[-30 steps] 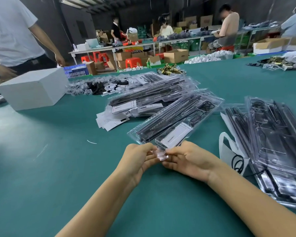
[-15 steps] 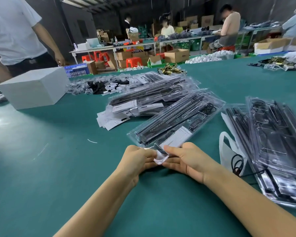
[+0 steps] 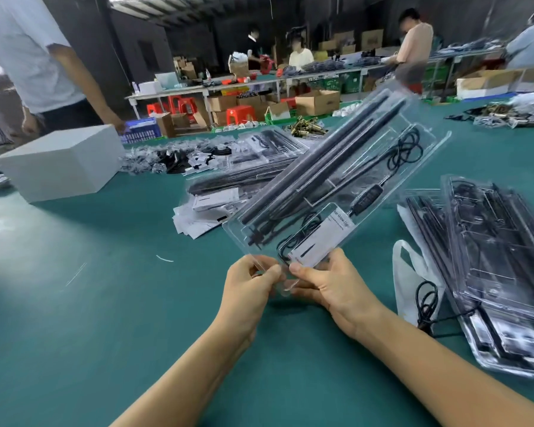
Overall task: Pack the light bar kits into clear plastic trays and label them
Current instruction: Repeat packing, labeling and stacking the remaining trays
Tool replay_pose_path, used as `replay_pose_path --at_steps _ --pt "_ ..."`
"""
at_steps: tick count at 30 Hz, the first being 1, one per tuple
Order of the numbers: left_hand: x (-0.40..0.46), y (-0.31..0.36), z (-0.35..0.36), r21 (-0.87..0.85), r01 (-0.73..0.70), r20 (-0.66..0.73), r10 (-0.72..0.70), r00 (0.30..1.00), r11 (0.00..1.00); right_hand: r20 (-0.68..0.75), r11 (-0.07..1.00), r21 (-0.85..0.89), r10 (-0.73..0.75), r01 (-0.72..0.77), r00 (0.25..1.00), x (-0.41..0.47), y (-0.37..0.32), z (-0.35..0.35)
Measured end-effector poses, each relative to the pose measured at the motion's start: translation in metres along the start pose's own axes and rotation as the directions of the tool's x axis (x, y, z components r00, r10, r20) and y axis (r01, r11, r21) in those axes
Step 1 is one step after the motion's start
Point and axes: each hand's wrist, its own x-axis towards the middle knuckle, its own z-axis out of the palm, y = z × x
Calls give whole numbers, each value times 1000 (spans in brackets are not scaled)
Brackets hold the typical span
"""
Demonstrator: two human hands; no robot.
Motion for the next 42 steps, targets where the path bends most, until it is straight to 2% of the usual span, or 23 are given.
replay_pose_path --at_steps 4,12,25,29,32,34,35,36,37,38,39,40,42 --pt "2 -1 0 -44 41 15 -41 999 998 11 999 -40 -26 27 1000 3 3 0" --pt "7 -2 8 -49 35 -59 -38 998 998 15 996 -77 -39 40 999 9 6 1" --pt "7 -8 5 -124 -62 -19 60 998 990 14 1000 11 -30 30 999 10 1 -2" --pt "9 -7 2 -57 -37 19 38 999 998 14 1000 4 22 -22 1000 12 0 -5" --pt "13 -3 -3 -142 -26 56 34 998 990 4 988 -109 114 -113 993 10 -7 -2" --pt "17 1 -10 -235 -24 1 25 1000 972 -90 948 -278 134 -154 987 8 -12 -2" --pt "20 4 -15 -285 -23 -34 14 999 958 -159 905 -409 57 -119 986 6 -14 -4" --pt "22 6 -20 -332 -23 -60 4 998 943 -215 816 -577 -99 -45 972 5 -15 -7" --pt "23 9 -25 -363 -27 -77 -2 997 931 -215 664 -746 -313 51 925 4 -16 -11" --pt "23 11 -29 -377 -33 -89 -1 996 925 -139 477 -867 -511 145 848 3 -18 -15" --pt "23 13 -32 -384 -42 -99 4 995 922 -21 292 -934 -619 205 785 1 -20 -18" --pt "23 15 -34 -394 -52 -109 9 994 918 87 148 -962 -635 231 768 0 -21 -20" --pt "21 19 -36 -433 -61 -110 15 994 899 201 -71 -979 -535 194 820 2 -20 -21"
